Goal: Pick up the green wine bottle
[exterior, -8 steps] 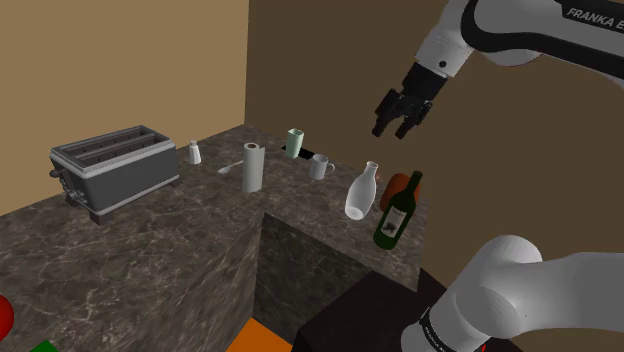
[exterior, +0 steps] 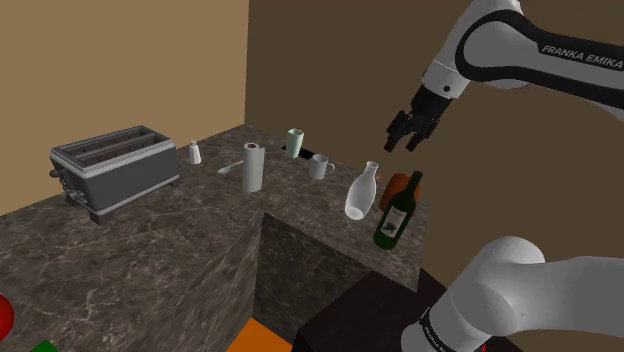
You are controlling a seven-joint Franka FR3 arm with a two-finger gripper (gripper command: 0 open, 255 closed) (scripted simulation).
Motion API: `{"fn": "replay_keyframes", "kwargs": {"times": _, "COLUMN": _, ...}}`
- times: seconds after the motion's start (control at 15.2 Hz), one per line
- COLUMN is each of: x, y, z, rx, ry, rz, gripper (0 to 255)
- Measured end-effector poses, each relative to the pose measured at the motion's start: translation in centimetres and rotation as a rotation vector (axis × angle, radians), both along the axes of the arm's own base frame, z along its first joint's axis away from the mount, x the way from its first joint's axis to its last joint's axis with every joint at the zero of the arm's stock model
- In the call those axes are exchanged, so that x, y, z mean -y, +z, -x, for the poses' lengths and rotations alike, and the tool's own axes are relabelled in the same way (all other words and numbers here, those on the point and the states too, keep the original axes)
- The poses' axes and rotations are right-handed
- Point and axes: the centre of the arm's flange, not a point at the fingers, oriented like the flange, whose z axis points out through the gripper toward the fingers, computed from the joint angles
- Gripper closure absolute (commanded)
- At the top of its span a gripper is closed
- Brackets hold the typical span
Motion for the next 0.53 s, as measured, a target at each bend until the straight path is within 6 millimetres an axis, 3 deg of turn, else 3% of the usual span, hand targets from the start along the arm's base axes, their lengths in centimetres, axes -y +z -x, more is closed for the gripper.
{"fn": "replay_keyframes", "kwargs": {"times": 0.53, "x": 7.1, "y": -5.8, "z": 0.9, "rx": -0.032, "ry": -0.03, "rz": 0.075, "gripper": 0}}
